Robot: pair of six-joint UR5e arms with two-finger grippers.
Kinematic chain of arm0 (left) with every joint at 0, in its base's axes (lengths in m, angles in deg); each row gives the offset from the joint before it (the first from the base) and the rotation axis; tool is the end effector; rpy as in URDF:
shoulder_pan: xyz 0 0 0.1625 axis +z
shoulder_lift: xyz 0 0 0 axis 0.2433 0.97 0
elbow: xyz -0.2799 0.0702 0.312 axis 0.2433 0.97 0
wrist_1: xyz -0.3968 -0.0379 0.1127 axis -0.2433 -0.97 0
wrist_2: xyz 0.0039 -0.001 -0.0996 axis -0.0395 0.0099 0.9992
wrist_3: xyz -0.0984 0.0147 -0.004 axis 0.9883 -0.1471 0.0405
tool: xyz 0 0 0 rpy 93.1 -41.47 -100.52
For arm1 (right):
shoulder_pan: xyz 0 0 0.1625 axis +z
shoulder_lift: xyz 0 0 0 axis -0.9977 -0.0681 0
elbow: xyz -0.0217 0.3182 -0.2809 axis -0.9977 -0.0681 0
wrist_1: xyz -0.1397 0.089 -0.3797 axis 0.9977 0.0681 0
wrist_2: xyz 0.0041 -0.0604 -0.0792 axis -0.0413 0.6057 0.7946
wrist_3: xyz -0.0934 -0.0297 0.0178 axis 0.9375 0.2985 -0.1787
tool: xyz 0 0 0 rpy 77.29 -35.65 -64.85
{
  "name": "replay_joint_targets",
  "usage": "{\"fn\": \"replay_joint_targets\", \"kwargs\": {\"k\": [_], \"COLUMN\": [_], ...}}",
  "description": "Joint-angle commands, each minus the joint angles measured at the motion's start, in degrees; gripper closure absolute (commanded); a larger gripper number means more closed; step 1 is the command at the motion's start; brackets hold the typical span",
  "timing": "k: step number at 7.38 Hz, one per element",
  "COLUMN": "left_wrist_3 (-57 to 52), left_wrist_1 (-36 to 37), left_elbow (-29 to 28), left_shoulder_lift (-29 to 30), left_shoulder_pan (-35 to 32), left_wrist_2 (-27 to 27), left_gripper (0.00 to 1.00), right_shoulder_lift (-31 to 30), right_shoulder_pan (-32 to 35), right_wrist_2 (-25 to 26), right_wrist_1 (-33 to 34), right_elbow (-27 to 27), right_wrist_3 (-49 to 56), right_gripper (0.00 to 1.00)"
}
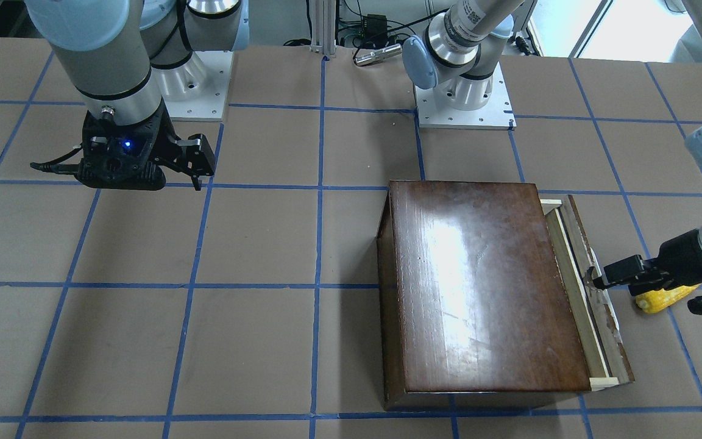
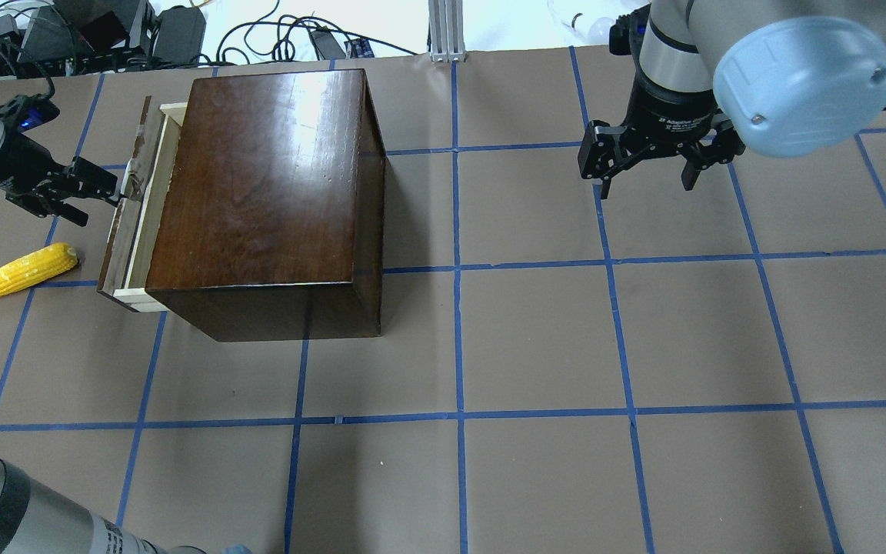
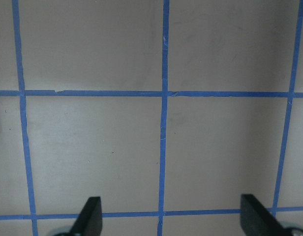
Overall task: Open drawer and put corn inside
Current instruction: 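Pull the drawer outward from the cabinet with the left gripper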
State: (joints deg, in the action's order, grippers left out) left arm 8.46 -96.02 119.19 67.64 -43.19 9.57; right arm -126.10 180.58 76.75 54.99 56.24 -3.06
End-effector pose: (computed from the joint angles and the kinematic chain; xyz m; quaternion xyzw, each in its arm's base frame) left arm 0.2005 -0.6067 0.2788 0.0113 -0.9871 -0.0052 0.1598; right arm 0.1673 -0.5131 0.4436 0.0115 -0.9991 -0.0197 0.0352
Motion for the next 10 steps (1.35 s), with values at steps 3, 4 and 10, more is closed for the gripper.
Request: {"fn": "replay_joint_targets", "kwargs": {"k": [3, 4, 10], "left_wrist_3": [-0.14, -0.14, -0.31], "left_wrist_1": [0.0, 0.0, 1.4], "left_elbow": [-0.58, -0.59, -0.85], "left_shoulder_lift": [0.0, -0.09, 0.0], "left_shoulder_pan": [0.23, 0.31, 1.28], "left_wrist_2": [-1.9, -1.91, -4.45], "left_gripper": [0.0, 0.0, 0.0], "right_shoulder_lift": [0.0, 0.0, 0.0], "right_shoulder_pan": [0.0, 0.0, 0.0], "right_wrist_2": [0.0, 0.0, 0.0], "right_wrist_1": [-0.02, 0.07, -0.02], "right_elbow": [0.0, 0.0, 0.0], "right_wrist_3": [0.0, 0.0, 0.0], "right_gripper": [0.0, 0.0, 0.0]}}
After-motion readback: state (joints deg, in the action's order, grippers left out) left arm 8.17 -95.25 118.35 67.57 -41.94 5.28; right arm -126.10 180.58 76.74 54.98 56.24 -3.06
